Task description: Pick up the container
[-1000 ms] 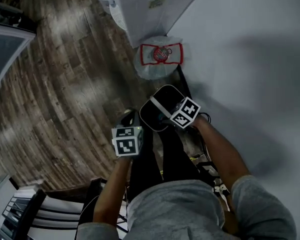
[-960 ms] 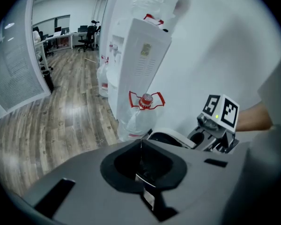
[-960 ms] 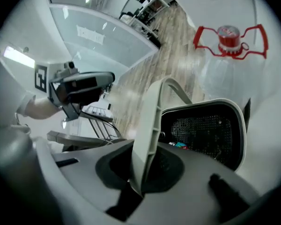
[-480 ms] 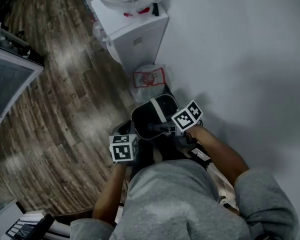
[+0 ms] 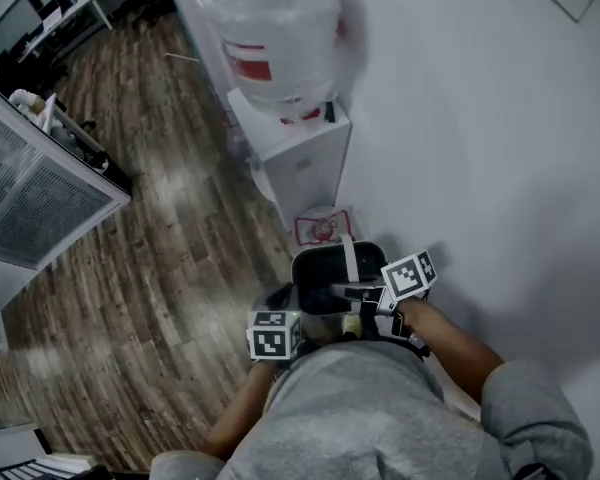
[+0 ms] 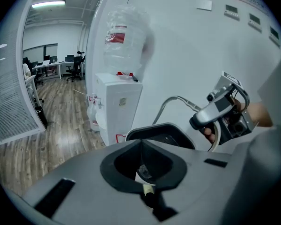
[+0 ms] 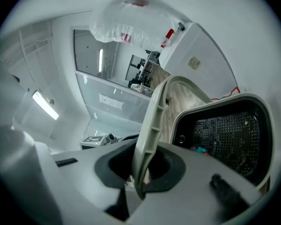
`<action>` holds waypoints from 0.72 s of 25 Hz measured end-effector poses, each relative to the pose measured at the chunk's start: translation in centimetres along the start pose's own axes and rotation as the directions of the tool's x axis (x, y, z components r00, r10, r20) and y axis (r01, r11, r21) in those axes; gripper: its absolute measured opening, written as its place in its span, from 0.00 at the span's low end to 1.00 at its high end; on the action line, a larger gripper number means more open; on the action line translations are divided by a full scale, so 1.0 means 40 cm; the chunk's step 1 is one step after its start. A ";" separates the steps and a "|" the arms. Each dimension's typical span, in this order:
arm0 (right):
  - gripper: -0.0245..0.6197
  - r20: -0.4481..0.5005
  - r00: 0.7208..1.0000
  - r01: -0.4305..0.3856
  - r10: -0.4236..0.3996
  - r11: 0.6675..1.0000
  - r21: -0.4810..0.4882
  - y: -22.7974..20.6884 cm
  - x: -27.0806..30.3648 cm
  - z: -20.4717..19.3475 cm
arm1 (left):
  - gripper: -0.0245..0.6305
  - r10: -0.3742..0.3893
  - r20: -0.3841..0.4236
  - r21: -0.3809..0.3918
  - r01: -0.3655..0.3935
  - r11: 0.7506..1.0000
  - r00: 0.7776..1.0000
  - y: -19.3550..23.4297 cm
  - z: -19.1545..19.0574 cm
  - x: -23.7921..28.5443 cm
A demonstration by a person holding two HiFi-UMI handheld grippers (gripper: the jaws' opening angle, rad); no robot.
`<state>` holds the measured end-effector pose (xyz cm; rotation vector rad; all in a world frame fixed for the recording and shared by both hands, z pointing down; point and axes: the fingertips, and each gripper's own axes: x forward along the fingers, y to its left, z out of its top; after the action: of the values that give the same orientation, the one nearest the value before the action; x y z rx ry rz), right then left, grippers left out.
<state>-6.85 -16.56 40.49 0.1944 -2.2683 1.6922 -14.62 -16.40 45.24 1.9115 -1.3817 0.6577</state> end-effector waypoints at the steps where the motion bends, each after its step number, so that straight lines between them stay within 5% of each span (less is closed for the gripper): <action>1: 0.09 0.019 1.000 -0.002 0.002 1.000 0.007 0.008 -0.010 0.008 | 0.06 0.001 0.009 0.004 -0.001 1.000 1.000 0.001 0.011 -0.004; 7: 0.09 0.118 0.987 -0.120 0.113 0.992 0.051 0.067 -0.033 0.036 | 0.06 0.011 0.040 0.002 -0.011 1.000 0.999 0.015 0.037 -0.013; 18: 0.09 0.103 0.995 -0.008 0.001 0.997 0.072 0.007 -0.062 0.025 | 0.06 0.011 0.022 0.010 -0.011 1.000 1.000 0.013 0.045 -0.003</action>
<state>-4.75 -17.62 39.18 0.3000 -2.2833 1.8071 -15.13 -17.81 44.14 1.9258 -1.4057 0.6520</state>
